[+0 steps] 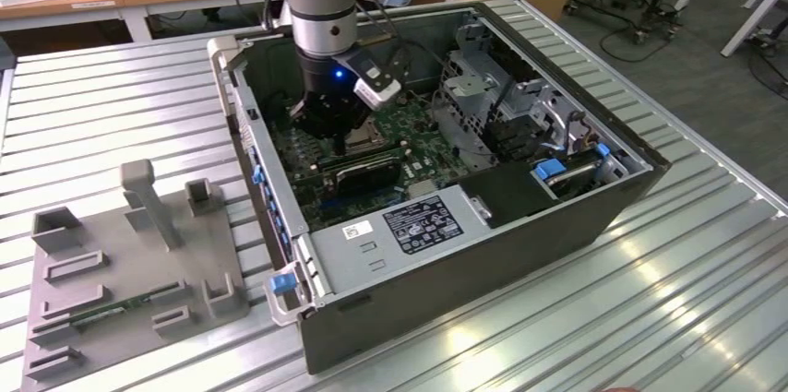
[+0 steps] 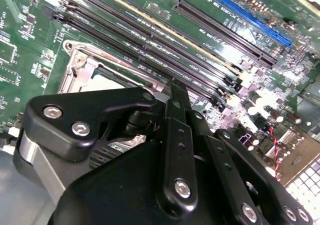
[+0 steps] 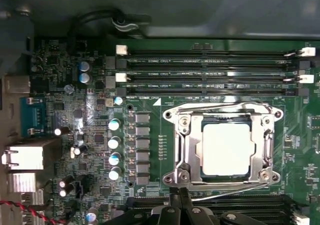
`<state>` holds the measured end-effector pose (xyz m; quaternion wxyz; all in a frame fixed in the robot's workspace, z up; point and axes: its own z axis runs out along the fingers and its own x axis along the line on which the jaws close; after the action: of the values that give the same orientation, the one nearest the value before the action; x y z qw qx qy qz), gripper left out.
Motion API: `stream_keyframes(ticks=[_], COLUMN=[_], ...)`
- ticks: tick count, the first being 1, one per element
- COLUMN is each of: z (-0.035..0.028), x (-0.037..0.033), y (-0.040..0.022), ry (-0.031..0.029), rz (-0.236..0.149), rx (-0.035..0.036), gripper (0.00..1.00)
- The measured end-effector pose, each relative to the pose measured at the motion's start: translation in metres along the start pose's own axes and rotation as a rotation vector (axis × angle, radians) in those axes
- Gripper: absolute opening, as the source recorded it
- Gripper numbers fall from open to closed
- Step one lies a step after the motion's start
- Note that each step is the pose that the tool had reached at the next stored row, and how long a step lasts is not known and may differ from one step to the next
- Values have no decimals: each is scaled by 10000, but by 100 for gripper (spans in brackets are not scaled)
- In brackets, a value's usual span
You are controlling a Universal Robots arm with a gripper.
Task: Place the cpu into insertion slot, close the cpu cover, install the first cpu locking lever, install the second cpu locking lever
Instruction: 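Install the second cpu locking lever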
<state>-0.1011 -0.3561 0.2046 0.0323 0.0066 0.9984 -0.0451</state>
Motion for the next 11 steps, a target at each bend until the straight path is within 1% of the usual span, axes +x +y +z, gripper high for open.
stream_keyframes(ticks=[9,10,11], z=[4,5,7], x=[10,11,12], y=[0,0,0], ry=[2,-2,-10], rz=[-1,2,8], rx=[1,-37,-110], gripper=[11,11,11])
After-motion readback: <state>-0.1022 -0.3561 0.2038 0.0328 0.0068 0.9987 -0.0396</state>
